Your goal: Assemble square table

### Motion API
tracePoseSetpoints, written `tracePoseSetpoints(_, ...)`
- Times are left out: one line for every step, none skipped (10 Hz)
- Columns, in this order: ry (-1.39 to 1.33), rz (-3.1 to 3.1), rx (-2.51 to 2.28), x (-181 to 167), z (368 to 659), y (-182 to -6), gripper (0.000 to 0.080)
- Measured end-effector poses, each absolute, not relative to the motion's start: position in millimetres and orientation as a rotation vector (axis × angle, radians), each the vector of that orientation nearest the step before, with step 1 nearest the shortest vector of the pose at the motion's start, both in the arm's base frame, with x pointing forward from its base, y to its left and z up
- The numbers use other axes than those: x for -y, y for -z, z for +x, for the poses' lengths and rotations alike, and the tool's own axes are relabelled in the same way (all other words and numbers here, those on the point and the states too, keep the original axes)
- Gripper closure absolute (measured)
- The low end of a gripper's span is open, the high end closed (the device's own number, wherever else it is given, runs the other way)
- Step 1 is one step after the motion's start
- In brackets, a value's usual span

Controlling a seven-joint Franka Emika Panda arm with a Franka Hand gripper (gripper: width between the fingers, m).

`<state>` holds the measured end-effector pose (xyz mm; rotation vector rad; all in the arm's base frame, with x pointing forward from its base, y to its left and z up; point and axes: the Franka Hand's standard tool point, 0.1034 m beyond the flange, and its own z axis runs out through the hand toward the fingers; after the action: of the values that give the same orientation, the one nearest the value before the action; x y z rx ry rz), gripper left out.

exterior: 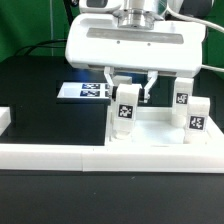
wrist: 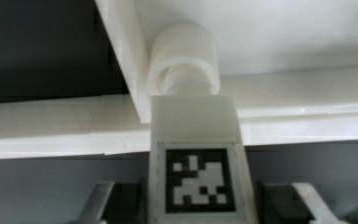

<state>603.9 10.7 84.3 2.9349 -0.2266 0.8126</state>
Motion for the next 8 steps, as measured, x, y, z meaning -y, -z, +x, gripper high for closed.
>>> tracePoseSetpoints(-0.815,2.932,0.226,-9.3,603.3,-83.3,0.0509)
tracePoseSetpoints(-0.828,2.918,0.221,-5.8,600.9,-79.8,0.0509)
tracePoseSetpoints(-0.876,2.894,0.209,-4.8,600.9,-78.0,0.0509)
tracePoseSetpoints(-0.907,2.880,0.198,-6.0,601.7,-76.7,0.0509)
tracePoseSetpoints(-0.907,2.880,0.198,-6.2,601.8,-76.4,0.0509)
tracePoseSetpoints(-0.899,2.883,0.198,-6.0,602.0,-76.8,0.0509)
tracePoseSetpoints(-0.896,2.885,0.197,-6.0,602.2,-76.9,0.0509)
tracePoseSetpoints(-0.894,2.885,0.196,-6.0,602.1,-76.7,0.0505)
